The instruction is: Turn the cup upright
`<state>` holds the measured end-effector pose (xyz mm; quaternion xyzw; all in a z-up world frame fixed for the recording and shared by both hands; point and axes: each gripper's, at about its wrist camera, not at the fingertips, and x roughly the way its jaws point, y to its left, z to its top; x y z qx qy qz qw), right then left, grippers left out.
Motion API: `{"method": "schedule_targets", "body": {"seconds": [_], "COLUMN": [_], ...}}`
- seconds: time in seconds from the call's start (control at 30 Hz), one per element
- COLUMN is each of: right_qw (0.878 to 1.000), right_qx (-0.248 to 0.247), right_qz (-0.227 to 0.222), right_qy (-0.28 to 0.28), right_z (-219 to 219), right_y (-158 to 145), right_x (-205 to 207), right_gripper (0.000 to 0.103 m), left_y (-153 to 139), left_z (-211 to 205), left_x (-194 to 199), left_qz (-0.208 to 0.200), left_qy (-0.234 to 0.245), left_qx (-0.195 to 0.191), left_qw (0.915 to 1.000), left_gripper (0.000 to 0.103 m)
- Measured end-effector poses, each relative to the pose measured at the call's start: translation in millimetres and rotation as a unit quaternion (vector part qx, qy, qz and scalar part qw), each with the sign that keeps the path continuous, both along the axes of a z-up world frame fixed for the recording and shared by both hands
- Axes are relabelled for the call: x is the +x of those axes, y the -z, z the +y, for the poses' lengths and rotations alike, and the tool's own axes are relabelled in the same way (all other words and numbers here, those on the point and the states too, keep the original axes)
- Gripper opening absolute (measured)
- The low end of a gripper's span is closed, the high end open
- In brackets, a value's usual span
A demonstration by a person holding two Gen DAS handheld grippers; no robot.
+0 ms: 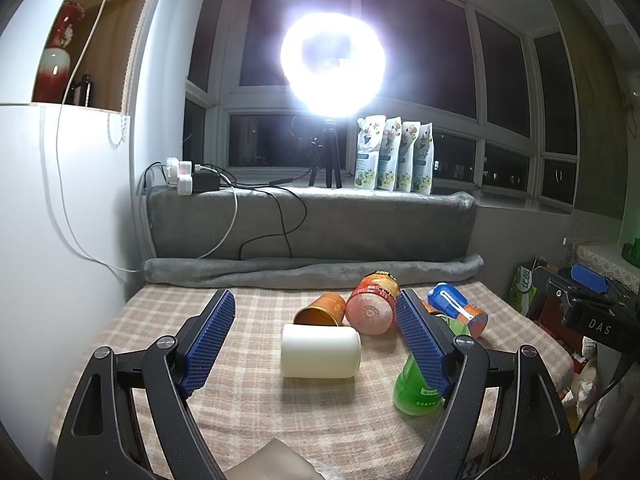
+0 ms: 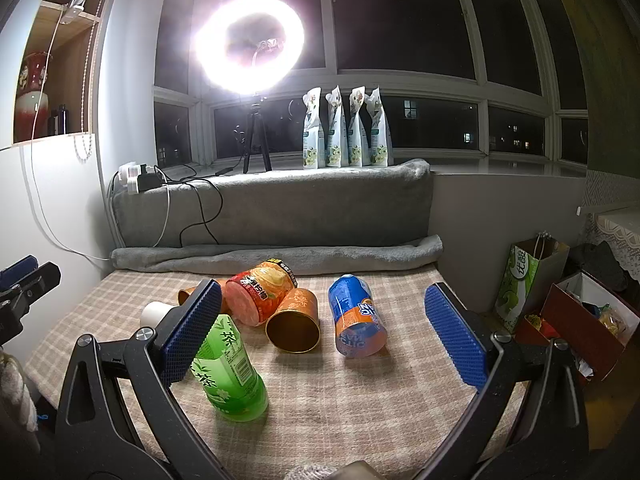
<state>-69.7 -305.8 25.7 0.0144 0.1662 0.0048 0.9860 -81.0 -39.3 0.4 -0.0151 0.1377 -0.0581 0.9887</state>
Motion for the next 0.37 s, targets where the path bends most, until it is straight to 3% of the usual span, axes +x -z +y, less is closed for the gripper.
{"method": "schedule_targets", "body": {"seconds": [0.37], "right_qw": [1.000], "right_qx": [0.000], "right_qz": [0.001], "right_qy": [0.000], "right_z": [0.1], "right_y": [0.3], "right_x": [0.1], "right_gripper": [0.103], "left_y": [0.4], "left_z": [-1.0], "left_x": [-0.7], "left_qz": [-0.005], "left_qy": [-0.001], "left_qx": [0.002], "left_qw": [1.0000], "left_gripper": [0.083]}}
